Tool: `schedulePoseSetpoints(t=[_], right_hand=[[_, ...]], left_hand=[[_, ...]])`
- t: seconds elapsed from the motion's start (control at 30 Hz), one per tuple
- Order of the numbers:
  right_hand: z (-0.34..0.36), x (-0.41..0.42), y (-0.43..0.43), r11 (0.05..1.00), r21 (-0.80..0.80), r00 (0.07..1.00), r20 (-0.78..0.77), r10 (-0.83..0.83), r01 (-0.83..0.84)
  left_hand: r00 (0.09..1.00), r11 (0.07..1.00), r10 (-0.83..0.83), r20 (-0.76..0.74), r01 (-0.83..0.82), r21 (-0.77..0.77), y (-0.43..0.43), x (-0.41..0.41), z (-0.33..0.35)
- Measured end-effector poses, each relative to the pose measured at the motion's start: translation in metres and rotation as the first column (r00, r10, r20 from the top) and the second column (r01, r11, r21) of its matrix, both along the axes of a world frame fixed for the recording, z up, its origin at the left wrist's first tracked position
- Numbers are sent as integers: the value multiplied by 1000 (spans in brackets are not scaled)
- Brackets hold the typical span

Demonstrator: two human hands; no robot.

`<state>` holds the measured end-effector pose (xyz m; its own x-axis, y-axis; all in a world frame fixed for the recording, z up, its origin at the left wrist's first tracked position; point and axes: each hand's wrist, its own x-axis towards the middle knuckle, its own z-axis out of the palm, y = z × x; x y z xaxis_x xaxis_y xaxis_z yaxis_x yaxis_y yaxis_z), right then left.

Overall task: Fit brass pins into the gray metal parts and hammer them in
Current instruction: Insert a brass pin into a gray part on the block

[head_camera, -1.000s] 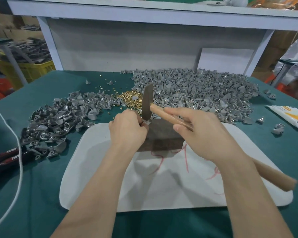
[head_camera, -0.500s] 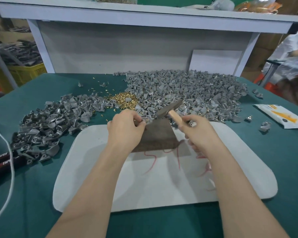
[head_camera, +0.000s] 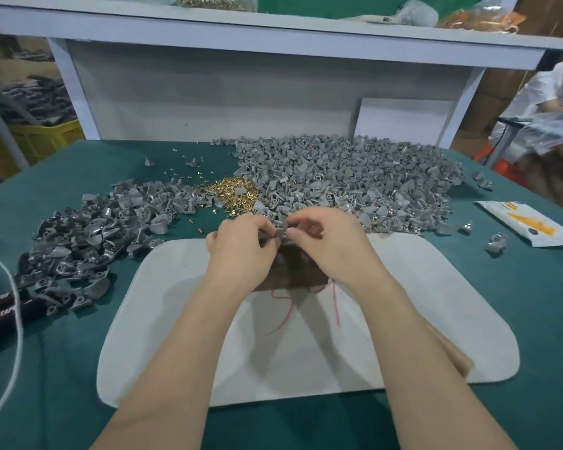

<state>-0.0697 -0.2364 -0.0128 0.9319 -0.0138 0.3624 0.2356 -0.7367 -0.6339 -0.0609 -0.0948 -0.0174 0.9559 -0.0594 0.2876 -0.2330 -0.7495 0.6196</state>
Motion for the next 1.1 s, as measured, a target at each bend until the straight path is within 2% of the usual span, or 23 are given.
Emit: schedulePoseSetpoints(t=[0.17,0.37,0.47,0.8,1.1], right_hand=[[0,4,17,973,-205,992,-48,-120,108],[3,2,25,942,-299,987,-12,-163,152],[2,-1,30,916,-357,984,62,-170,180],[-3,-6,35,958,-173,974,65,-219,227],[-4,-4,31,968,-165,982,46,-184,189]], left_hand=[[999,996,21,27,-23,87,-1,2,-6],[999,995,6,40,-10,103,-1,4,-6],[999,994,-8,49,2,108,-1,4,-6],[997,994,-12,80,4,106,-1,3,-5],[998,997,-16,59,11,76,0,2,-3]])
